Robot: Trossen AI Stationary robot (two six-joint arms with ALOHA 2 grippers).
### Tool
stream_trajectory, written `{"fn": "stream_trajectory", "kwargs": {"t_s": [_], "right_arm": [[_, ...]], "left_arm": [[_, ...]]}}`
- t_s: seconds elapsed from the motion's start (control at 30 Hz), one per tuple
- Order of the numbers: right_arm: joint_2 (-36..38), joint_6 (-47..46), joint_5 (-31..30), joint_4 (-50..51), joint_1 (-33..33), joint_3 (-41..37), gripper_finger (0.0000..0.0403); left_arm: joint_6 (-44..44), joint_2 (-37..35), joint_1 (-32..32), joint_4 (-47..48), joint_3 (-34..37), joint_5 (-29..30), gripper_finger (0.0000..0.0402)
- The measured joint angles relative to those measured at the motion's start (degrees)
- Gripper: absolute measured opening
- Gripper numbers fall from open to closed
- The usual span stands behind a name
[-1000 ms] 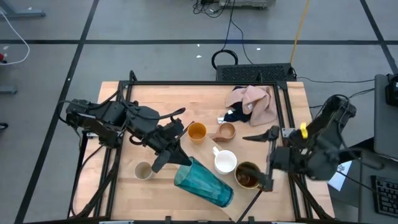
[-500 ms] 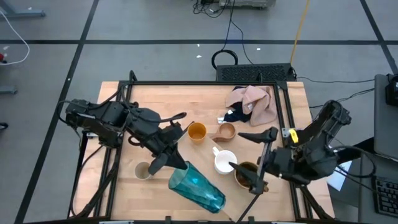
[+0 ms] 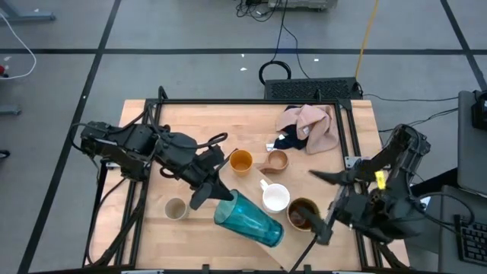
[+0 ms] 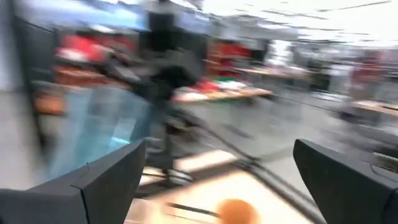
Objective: Stack small to large cups/mugs on shelf
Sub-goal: Put the blue cup on the shelf
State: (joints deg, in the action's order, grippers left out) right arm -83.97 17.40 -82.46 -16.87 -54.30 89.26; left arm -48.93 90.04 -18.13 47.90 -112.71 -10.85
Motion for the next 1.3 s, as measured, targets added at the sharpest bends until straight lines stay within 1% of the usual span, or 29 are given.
{"fn": "stream_trajectory", "kwargs": {"t_s": [0.03, 0.07, 0.13, 0.2, 0.27, 0.33, 0.43, 0.53, 0.7, 0.83, 0.9, 1.03, 1.2, 1.3], "right_arm": [[-0.28, 2.43, -4.16, -1.3, -0.72, 0.01, 0.04], [-0.85, 5.34, -6.93, -3.1, -1.21, 0.01, 0.04], [-1.9, 11.24, -7.46, -7.58, -1.86, 0.01, 0.04], [-3.26, 14.7, -7.48, -15.14, -2.48, 0.03, 0.04], [-4.51, 17.64, -7.53, -19.4, -2.37, 0.16, 0.04], [-6.19, 17.91, -7.54, -20.82, -1.82, 0.25, 0.04], [-9.47, 15.42, -7.54, -22.49, -1.37, 0.25, 0.04], [-13.06, 16.95, -7.51, -22.78, -0.26, 1.85, 0.04], [-20.08, 21.61, -7.52, -22.42, 1.62, 7.78, 0.04], [-23.79, 23.28, -7.52, -22.77, 2.71, 12.02, 0.04], [-24.68, 23.47, -7.5, -22.6, 2.88, 12.57, 0.04], [-24.4, 20.27, -7.53, -22.83, 2.92, 12.67, 0.04], [-24.4, 18.56, -7.52, -22.73, 1.54, 12.71, 0.04], [-24.74, 11.86, -7.47, -22.44, 1.02, 12.7, 0.04]], "left_arm": [[-0.43, 0.0, 0.0, 0.1, 0.0, 0.06, 0.0005], [-0.99, 0.0, 0.0, 0.22, 0.0, 0.09, 0.0004], [-1.37, -0.02, 0.0, 0.55, 0.0, 0.12, 0.0005], [-1.36, 0.0, 0.0, 0.51, 0.0, 0.1, 0.0005], [-0.52, 0.0, 0.0, 0.54, 0.0, -0.36, 0.0004], [0.95, -0.02, 0.0, 0.62, 0.0, -1.18, 0.0004], [2.53, -0.02, 0.0, 1.6, 0.0, -3.23, 0.0008], [4.26, 0.0, -0.53, 3.43, 0.0, -5.23, 0.0005], [5.92, -0.02, -1.6, 5.89, 0.0, -5.82, 0.001], [6.7, 0.0, -1.88, 6.12, 0.0, -5.82, 0.0005], [6.76, -0.02, -2.08, 6.58, 0.0, -5.94, 0.0005], [7.17, -0.02, -2.25, 8.22, 0.0, -6.68, 0.0012], [8.18, -0.02, -2.23, 10.84, 0.0, -6.89, 0.0007], [8.62, -0.02, -1.98, 11.0, 0.0, -6.91, 0.0011]]}}
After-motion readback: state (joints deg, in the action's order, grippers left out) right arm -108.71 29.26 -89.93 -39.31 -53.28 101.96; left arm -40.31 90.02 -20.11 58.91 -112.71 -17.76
